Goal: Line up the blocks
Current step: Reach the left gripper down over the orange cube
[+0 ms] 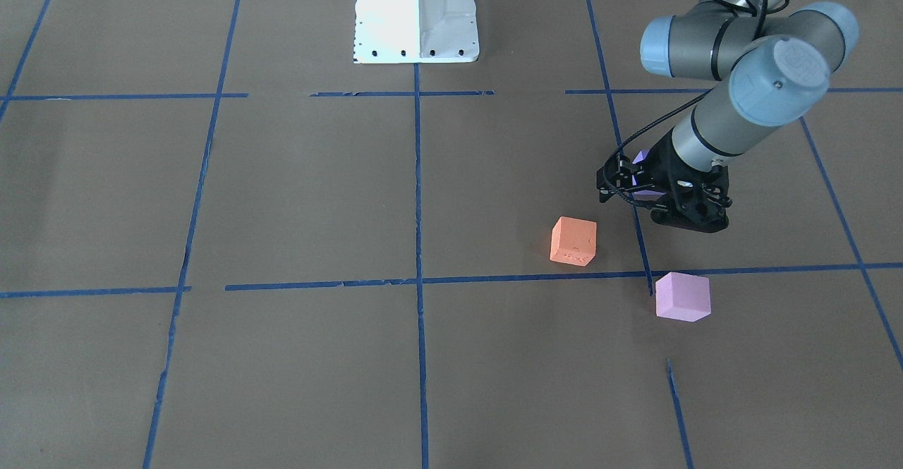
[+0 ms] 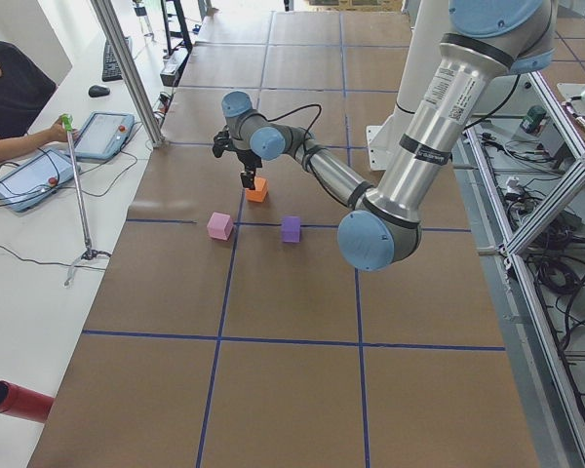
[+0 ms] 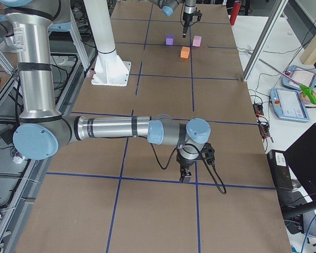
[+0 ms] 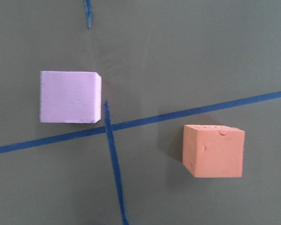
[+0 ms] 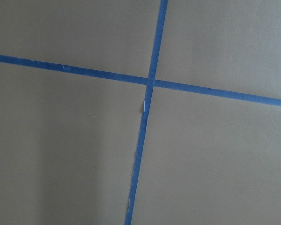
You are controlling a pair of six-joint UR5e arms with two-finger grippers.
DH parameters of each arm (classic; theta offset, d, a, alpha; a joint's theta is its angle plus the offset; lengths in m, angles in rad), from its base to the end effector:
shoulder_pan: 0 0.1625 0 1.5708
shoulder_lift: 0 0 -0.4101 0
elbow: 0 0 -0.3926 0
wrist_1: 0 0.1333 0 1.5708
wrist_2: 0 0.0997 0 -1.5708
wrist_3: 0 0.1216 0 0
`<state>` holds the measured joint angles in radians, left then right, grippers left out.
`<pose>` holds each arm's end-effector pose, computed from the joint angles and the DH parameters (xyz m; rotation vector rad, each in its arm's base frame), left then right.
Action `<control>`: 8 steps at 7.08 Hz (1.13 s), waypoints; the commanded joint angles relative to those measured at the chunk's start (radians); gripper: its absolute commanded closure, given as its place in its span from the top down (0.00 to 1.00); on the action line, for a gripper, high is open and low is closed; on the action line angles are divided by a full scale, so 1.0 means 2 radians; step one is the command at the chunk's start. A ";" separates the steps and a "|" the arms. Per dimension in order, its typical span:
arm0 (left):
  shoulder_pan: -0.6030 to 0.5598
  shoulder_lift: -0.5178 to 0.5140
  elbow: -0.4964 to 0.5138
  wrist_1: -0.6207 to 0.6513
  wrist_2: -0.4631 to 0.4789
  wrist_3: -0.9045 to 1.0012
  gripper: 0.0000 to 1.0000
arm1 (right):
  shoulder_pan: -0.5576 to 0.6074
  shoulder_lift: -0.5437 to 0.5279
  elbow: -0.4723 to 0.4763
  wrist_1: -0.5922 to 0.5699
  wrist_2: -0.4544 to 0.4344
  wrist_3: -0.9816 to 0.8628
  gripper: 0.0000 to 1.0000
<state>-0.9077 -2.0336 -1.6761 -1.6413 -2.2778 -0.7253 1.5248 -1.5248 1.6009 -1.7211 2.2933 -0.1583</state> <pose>0.3568 -0.5450 0.3330 0.0333 0.9147 0.1678 0.0297 -0.5049 0.6407 -0.0303 -0.7259 -0.1684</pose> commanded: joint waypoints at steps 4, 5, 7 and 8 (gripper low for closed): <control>0.038 -0.032 0.059 -0.049 0.030 -0.055 1.00 | 0.000 0.000 0.000 0.000 0.000 0.000 1.00; 0.047 -0.032 0.062 -0.057 0.047 -0.055 1.00 | 0.000 0.000 0.000 0.000 0.000 0.000 1.00; 0.047 -0.033 0.076 -0.070 0.073 -0.054 1.00 | 0.000 0.000 0.000 0.000 0.000 0.000 1.00; 0.050 -0.033 0.086 -0.086 0.073 -0.056 1.00 | 0.000 0.000 0.000 0.000 0.000 0.000 1.00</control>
<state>-0.8129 -2.0991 -1.5281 -1.7800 -2.1461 -0.8340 1.5248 -1.5248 1.6001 -1.7211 2.2933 -0.1580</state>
